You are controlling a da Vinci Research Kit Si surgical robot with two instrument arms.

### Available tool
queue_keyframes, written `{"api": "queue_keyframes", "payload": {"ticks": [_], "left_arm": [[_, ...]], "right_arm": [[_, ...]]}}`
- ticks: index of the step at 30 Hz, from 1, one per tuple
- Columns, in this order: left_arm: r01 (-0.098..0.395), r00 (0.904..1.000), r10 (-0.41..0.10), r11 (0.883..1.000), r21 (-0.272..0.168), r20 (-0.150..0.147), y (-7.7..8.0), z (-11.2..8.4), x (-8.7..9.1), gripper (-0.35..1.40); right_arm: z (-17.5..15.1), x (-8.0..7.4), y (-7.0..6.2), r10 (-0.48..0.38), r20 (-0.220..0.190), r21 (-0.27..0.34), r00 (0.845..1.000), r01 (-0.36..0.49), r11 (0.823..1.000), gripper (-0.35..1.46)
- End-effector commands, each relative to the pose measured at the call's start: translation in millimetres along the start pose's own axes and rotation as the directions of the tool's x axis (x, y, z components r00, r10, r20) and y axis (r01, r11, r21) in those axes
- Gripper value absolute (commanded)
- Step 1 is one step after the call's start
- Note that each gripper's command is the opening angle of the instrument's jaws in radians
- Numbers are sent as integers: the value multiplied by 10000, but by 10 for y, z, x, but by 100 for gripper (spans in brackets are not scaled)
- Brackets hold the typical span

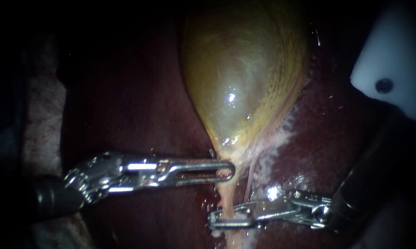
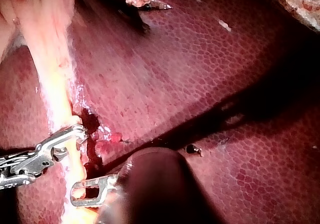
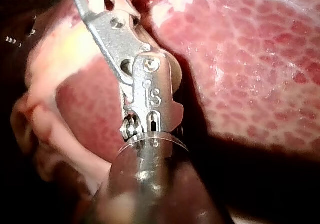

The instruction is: Going back second clip left tube

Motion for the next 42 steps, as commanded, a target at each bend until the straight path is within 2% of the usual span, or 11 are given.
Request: {"api": "queue_keyframes", "payload": {"ticks": [1, 4, 11, 16, 28, 36, 42], "left_arm": [[-3, 10000, 3, 10000, -7, 1, 0, 0, 0, -35], [-3, 10000, 3, 10000, -8, 2, 0, -1, 0, -35], [-3, 10000, 3, 10000, -8, 2, 0, 0, 0, -35], [-3, 10000, 3, 10000, -8, 2, 0, -1, 0, -35], [-4, 10000, 4, 10000, -10, 3, 0, -1, 0, -35], [-5, 10000, 5, 10000, -12, 5, 0, -2, 0, -35], [-5, 10000, 5, 10000, -13, 6, 0, -2, 0, -35]], "right_arm": [[0, 0, 0, 0, -1, 2, 10000, 0, 10000, -30], [1, 0, 0, 0, -1, 3, 10000, 0, 10000, -24], [0, 1, 0, 3, 1, 6, 10000, -3, 10000, 22], [2, 2, 0, 13, 24, -13, 10000, -13, 10000, 40], [0, 7, -2, -548, 42, 18, 9985, 548, 9985, 47], [-13, 13, -1, -1038, 81, 1, 9946, 1038, 9946, 49], [-23, 14, -2, -1036, 71, -64, 9946, 1036, 9946, 49]]}}
